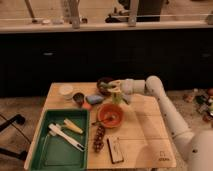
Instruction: Place pepper in plastic cup
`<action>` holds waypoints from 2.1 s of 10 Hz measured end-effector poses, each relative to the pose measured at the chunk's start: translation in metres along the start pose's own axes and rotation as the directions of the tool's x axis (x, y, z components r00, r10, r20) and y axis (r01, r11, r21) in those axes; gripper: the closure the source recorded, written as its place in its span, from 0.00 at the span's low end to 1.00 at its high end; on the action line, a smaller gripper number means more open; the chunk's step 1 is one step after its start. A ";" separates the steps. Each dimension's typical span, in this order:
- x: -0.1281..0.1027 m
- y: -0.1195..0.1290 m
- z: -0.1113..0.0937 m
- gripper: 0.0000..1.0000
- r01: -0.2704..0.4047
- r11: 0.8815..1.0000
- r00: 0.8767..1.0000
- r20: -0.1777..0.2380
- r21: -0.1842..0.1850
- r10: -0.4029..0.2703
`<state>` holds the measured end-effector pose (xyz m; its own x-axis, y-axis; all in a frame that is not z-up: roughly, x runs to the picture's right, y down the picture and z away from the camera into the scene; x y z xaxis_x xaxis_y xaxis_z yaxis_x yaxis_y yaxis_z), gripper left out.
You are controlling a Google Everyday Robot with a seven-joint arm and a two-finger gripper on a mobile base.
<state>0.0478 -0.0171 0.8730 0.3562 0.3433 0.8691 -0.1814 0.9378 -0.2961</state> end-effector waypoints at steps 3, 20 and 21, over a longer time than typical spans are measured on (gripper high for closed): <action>0.004 -0.003 -0.005 0.97 -0.017 1.000 1.000 0.017 0.024 0.016; 0.015 -0.002 -0.016 0.49 -0.067 0.993 0.995 0.087 0.102 0.059; 0.016 -0.002 -0.017 0.37 -0.072 0.992 0.994 0.088 0.104 0.063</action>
<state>0.0693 -0.0124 0.8807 0.2622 0.3954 0.8803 -0.3010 0.9002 -0.3147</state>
